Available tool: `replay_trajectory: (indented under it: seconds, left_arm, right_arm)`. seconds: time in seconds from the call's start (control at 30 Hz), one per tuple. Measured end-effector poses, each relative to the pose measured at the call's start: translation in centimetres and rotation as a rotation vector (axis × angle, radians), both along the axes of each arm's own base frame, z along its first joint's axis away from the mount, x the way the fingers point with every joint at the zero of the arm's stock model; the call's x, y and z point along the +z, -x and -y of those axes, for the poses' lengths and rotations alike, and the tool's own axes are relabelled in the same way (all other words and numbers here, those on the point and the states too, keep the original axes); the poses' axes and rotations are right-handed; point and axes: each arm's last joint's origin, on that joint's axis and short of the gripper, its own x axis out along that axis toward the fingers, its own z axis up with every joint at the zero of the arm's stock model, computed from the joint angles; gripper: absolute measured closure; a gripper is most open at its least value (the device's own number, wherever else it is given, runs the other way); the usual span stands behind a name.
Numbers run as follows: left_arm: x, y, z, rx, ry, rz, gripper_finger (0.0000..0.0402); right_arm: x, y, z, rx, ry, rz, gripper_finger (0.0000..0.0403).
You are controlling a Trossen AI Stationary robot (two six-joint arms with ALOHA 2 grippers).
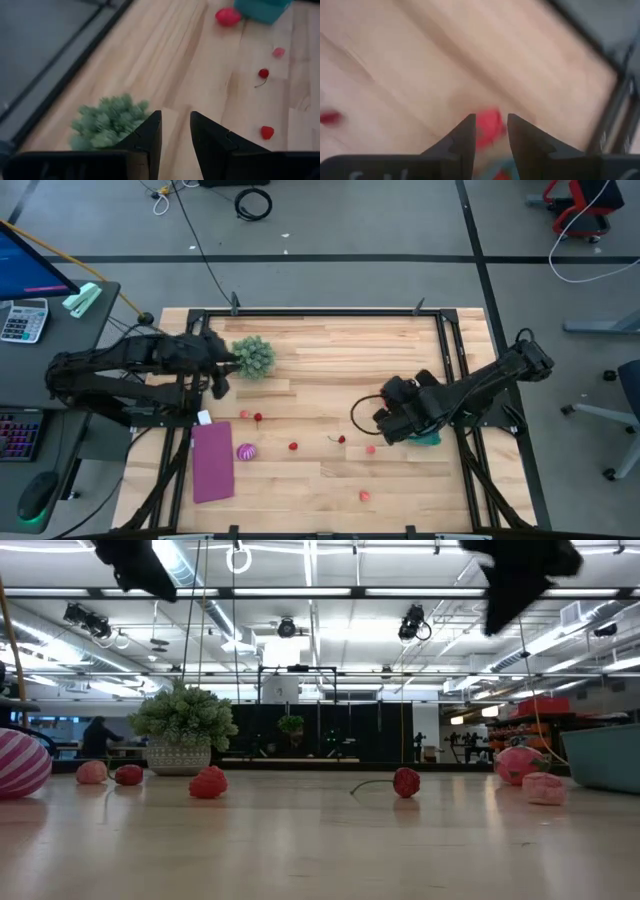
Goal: Pick and placing Produce into tupperware
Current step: Put the red cherry into the green bin
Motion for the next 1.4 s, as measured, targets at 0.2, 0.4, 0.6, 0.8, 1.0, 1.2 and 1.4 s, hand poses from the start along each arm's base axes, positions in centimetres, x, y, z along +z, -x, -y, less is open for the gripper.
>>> replay_trajectory:
  seconds: [0.2, 0.4, 0.6, 0.8, 1.0, 1.2, 1.4]
  left_arm:
    - [-2.5, -3.5, 1.7, -0.036, 0.134, -0.159, 0.0294]
    - [-5.6, -6.5, 5.6, -0.112, 0.151, -0.318, 0.0294]
    - [-8.9, -8.0, 9.8, -0.08, 0.08, -0.424, 0.0294]
    - [-11.6, -8.5, 12.6, 0.014, 0.049, -0.453, 0.0294]
    - [-13.9, -8.6, 14.5, 0.08, 0.001, -0.469, 0.0294]
    - [-15.5, -8.7, 15.6, 0.18, -0.031, -0.42, 0.0294]
    - [-16.3, -8.6, 16.3, 0.251, -0.004, -0.376, 0.0294]
  right_arm:
    - [4.2, -1.2, 0.1, 0.052, 0.239, 0.198, 0.0284]
    - [4.0, -1.2, 0.2, 0.052, 0.304, 0.207, 0.0283]
    - [3.9, -1.2, 0.4, 0.085, 0.332, 0.165, 0.0284]
    - [3.9, -1.5, 1.3, 0.04, 0.335, 0.173, 0.0284]
    - [3.9, -1.5, 1.4, -0.005, 0.317, 0.216, 0.0284]
    - [3.9, -1.5, 0.8, 0.0, 0.295, 0.243, 0.0284]
    - [3.9, -1.5, 0.1, 0.024, 0.271, 0.261, 0.0286]
